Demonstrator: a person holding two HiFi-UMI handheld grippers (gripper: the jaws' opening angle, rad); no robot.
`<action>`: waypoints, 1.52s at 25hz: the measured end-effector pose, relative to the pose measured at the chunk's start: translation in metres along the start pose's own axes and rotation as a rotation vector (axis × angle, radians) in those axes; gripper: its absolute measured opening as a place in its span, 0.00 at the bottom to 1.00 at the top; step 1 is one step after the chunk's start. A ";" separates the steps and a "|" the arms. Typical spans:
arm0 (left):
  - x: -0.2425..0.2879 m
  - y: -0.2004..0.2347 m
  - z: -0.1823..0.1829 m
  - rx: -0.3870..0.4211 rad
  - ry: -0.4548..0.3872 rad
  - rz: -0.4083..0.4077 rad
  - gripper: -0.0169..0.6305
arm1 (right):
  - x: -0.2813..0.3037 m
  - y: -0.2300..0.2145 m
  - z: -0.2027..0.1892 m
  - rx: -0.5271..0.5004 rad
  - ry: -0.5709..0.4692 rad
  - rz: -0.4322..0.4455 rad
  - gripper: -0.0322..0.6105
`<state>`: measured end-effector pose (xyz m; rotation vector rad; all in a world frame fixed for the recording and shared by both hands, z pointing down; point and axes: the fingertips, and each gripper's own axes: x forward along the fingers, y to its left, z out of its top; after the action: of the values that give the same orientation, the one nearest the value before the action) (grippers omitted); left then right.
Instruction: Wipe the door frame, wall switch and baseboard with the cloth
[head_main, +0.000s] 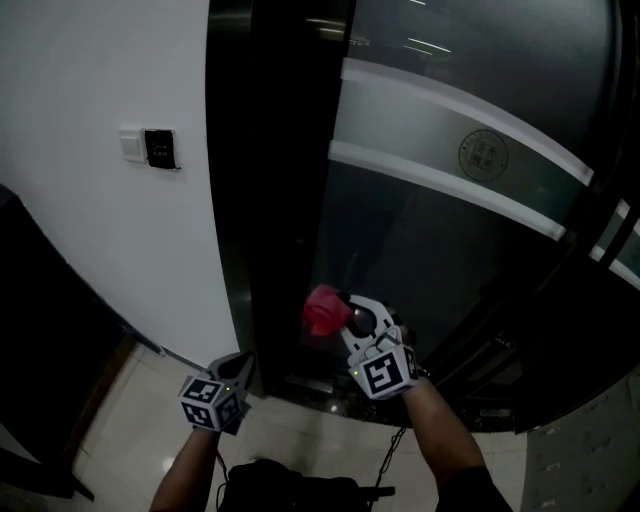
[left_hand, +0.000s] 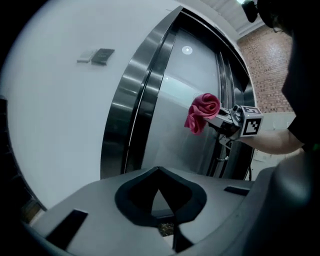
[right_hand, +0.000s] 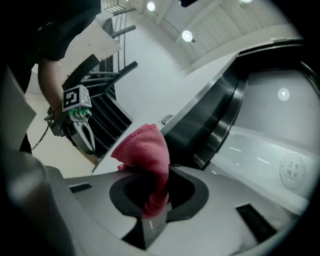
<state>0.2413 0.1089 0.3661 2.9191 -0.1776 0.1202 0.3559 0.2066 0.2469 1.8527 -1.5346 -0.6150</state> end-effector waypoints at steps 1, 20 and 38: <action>0.000 0.005 0.008 0.015 -0.011 0.019 0.01 | 0.011 -0.009 0.010 -0.041 -0.037 0.000 0.15; -0.016 0.062 0.075 0.095 -0.156 0.470 0.01 | 0.174 -0.175 0.186 -0.354 -0.565 -0.096 0.15; 0.009 0.053 0.061 0.082 -0.114 0.544 0.01 | 0.206 -0.101 0.129 -0.534 -0.573 -0.047 0.15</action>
<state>0.2473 0.0429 0.3185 2.8749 -1.0013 0.0452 0.3749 -0.0073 0.0954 1.3605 -1.4589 -1.5113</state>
